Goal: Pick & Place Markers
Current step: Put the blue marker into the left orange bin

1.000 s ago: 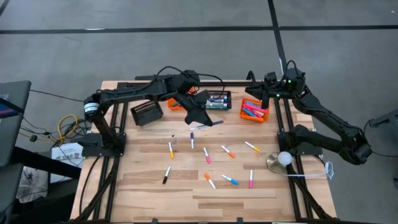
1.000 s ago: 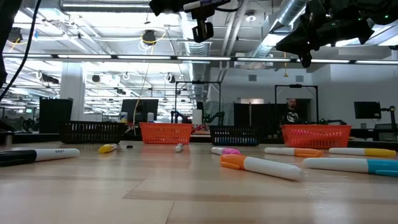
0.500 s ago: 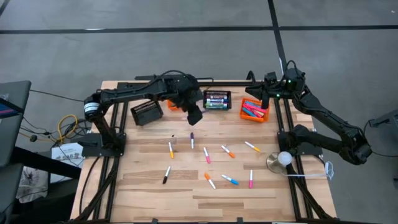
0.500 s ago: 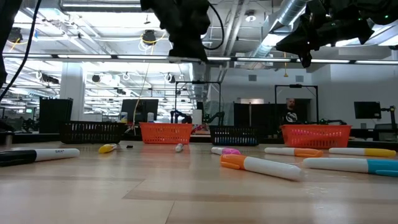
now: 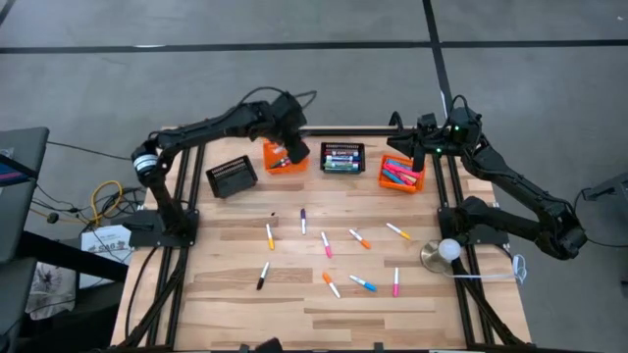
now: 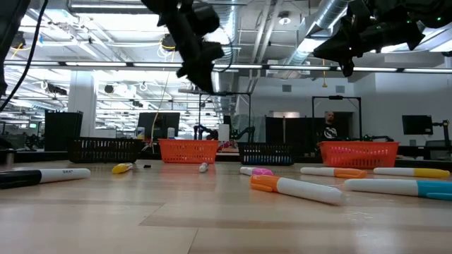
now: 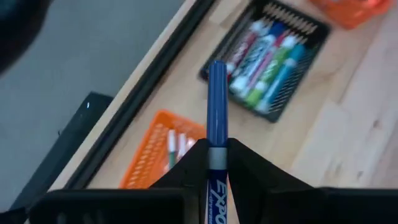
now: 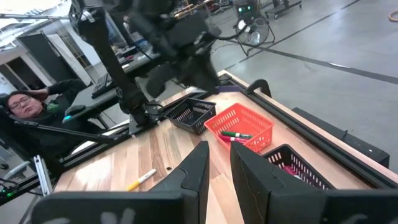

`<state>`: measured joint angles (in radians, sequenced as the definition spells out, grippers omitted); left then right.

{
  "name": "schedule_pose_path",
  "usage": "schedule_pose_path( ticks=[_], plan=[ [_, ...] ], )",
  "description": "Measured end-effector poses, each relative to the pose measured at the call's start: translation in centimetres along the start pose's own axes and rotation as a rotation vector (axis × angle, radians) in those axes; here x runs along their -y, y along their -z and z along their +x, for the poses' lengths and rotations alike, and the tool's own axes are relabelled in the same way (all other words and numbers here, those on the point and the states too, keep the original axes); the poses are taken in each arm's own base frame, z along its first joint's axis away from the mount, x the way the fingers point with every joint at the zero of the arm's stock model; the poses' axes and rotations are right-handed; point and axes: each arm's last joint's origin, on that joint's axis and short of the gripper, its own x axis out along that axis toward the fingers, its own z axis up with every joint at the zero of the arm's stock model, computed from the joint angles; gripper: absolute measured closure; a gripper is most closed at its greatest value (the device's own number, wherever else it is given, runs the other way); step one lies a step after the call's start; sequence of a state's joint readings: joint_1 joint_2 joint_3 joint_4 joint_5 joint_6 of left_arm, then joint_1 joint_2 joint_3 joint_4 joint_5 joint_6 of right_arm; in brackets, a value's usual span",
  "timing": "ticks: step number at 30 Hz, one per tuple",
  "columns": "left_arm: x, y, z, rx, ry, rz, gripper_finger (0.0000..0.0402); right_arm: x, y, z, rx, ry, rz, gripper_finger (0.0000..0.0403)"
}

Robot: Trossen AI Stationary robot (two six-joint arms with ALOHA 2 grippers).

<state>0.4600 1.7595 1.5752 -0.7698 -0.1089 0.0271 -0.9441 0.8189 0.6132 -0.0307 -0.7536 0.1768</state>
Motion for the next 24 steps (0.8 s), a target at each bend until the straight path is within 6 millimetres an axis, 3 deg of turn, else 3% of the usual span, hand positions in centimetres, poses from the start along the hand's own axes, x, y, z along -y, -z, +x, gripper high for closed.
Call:
schedule_pose_path(
  ticks=[5,10,17,24],
  plan=[
    [-2.3,0.3,1.4,-0.023,0.031,0.016,0.0353,0.0,0.0,0.0,0.0,0.0,-0.001,0.0346],
    [-3.4,2.7,4.3,-0.074,0.028,0.067,0.035,0.0,0.0,0.0,0.0,0.0,-0.001,0.0346],
    [-3.7,6.0,7.8,-0.023,0.007,0.056,0.0351,0.0,0.0,0.0,0.0,0.0,-0.001,0.0346],
    [-3.4,7.9,9.1,-0.014,0.056,0.051,0.0352,0.1,0.0,0.0,0.007,0.041,0.0,0.0346]
  ],
)
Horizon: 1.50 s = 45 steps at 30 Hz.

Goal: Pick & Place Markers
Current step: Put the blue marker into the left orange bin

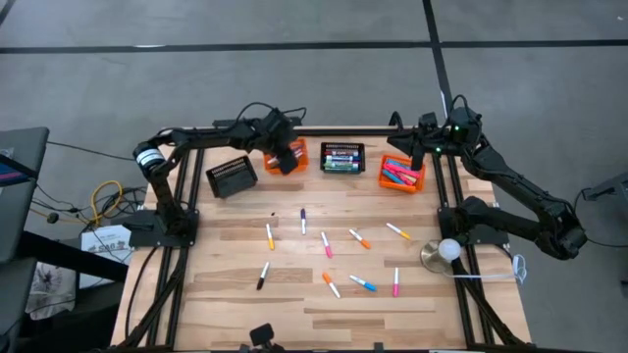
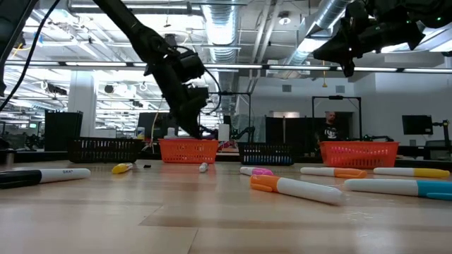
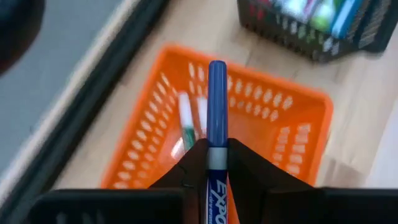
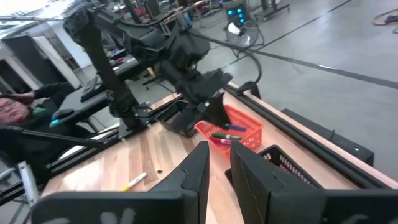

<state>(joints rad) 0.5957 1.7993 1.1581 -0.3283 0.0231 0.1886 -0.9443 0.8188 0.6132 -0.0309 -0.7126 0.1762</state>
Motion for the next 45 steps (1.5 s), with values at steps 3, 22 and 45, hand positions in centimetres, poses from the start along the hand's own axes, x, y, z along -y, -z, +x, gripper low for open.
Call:
schedule_pose_path(
  ticks=[3,22,45],
  plan=[
    [-0.1,0.3,0.2,0.003,0.0,-0.005,0.035,0.0,0.0,0.0,0.002,0.01,0.0,0.0346],
    [-0.3,0.6,1.5,0.017,0.006,-0.022,0.0348,0.0,0.0,0.0,0.001,0.008,0.001,0.0346],
    [0.2,-0.8,-1.7,0.12,0.035,-0.215,0.0234,0.0,0.0,0.0,0.0,0.005,0.001,0.0346]
  ],
)
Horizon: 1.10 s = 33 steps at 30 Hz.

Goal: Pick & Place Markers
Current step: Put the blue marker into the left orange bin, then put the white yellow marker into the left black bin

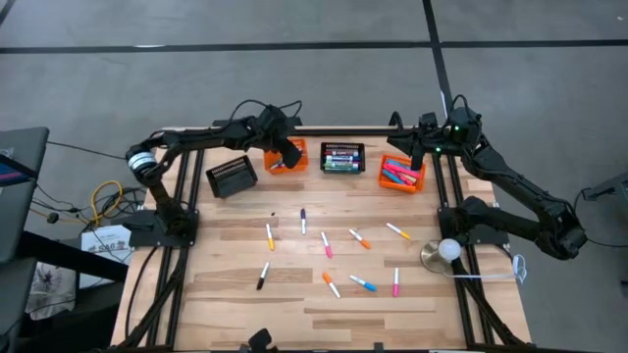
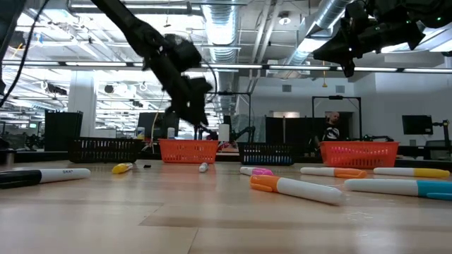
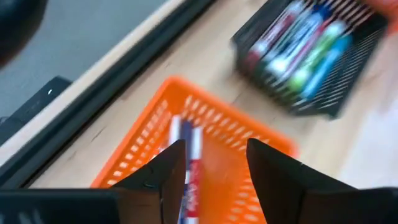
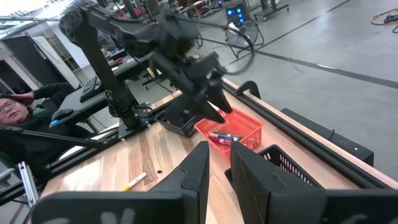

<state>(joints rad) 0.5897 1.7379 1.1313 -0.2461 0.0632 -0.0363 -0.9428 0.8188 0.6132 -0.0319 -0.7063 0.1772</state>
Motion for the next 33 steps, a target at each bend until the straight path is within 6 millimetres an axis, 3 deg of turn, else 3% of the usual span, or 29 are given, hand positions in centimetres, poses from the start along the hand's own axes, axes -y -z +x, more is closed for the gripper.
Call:
schedule_pose_path(
  ticks=[5,13,21,33],
  plan=[
    [2.5,-1.6,-4.5,0.128,0.082,0.024,0.0233,0.0,0.0,0.0,0.0,0.0,0.0,0.0346],
    [9.4,-1.7,-10.4,0.252,0.264,0.092,0.0233,0.0,0.0,0.0,0.0,0.0,0.0,0.0346],
    [16.6,0.9,-12.7,0.225,0.365,0.06,0.0238,0.0,0.0,0.0,0.0,0.0,0.0,0.0346],
    [21.9,6.1,-14.9,-0.083,0.392,-0.404,0.0239,0.0,0.0,0.0,0.0,0.0,-0.001,0.0346]
  ],
)
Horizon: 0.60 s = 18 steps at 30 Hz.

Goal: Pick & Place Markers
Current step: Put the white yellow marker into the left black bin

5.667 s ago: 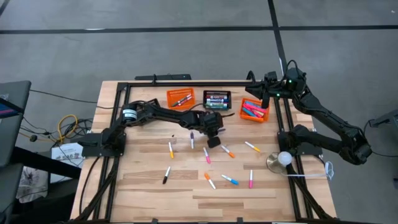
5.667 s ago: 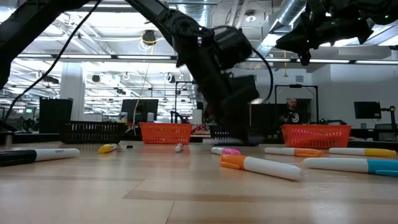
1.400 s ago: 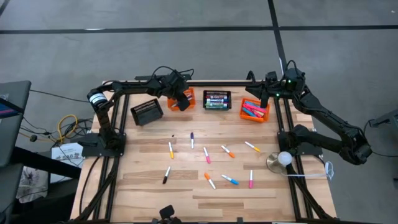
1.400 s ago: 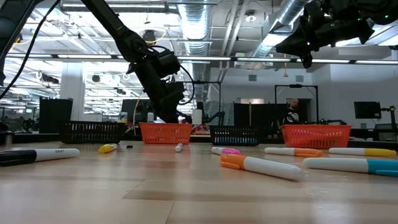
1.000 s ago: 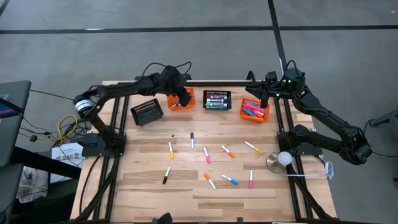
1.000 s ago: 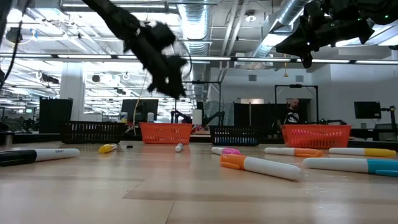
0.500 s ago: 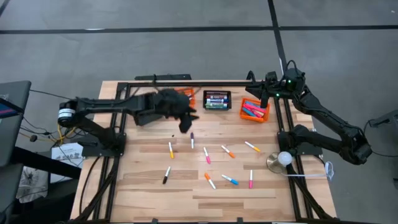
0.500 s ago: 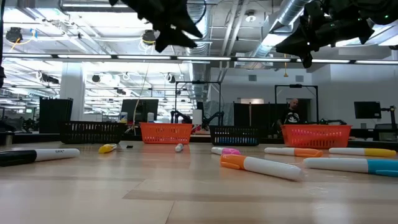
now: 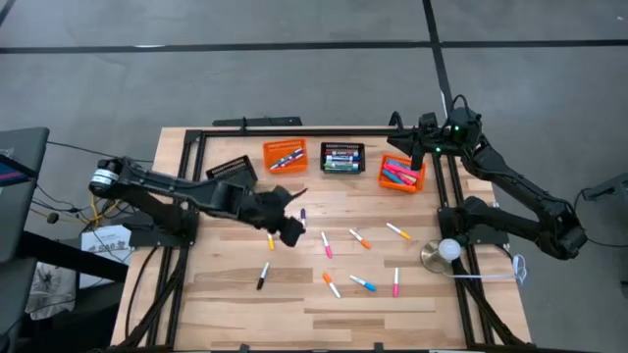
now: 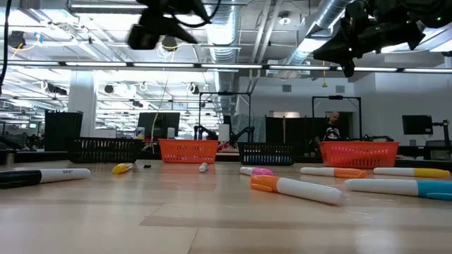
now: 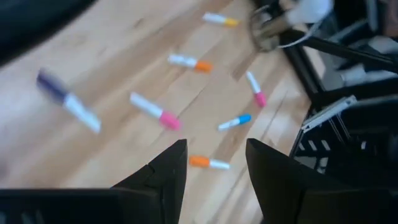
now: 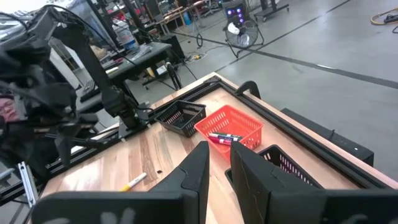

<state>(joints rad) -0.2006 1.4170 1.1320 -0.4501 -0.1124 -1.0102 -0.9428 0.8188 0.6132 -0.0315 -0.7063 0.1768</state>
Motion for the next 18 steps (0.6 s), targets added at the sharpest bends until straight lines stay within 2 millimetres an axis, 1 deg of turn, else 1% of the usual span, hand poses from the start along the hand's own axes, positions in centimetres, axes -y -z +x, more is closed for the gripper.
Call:
schedule_pose_path(
  ticks=[4,8,11,14,16,18],
  plan=[
    [0.1,2.0,-0.3,-0.022,-0.09,-0.171,0.0239,0.0,0.0,0.0,0.0,0.0,0.0,0.0346],
    [-0.4,3.4,-0.7,-0.007,-0.215,-0.294,0.0239,0.0,0.0,0.0,0.0,0.0,0.0,0.0346],
    [-1.0,3.8,-0.9,-0.003,-0.292,-0.384,0.0239,0.0,0.0,0.0,0.0,0.0,0.0,0.0346],
    [-1.7,3.7,-0.9,0.003,-0.348,-0.44,0.0239,0.0,0.0,0.0,0.0,0.0,0.0,0.0346],
    [-2.2,3.5,-0.5,0.009,-0.368,-0.452,0.0239,0.0,0.0,0.0,0.0,0.0,0.0,0.0346],
    [-3.2,3.7,0.2,0.0,-0.408,-0.469,0.0239,0.0,0.0,0.0,0.0,0.0,0.0,0.0346]
  ],
)
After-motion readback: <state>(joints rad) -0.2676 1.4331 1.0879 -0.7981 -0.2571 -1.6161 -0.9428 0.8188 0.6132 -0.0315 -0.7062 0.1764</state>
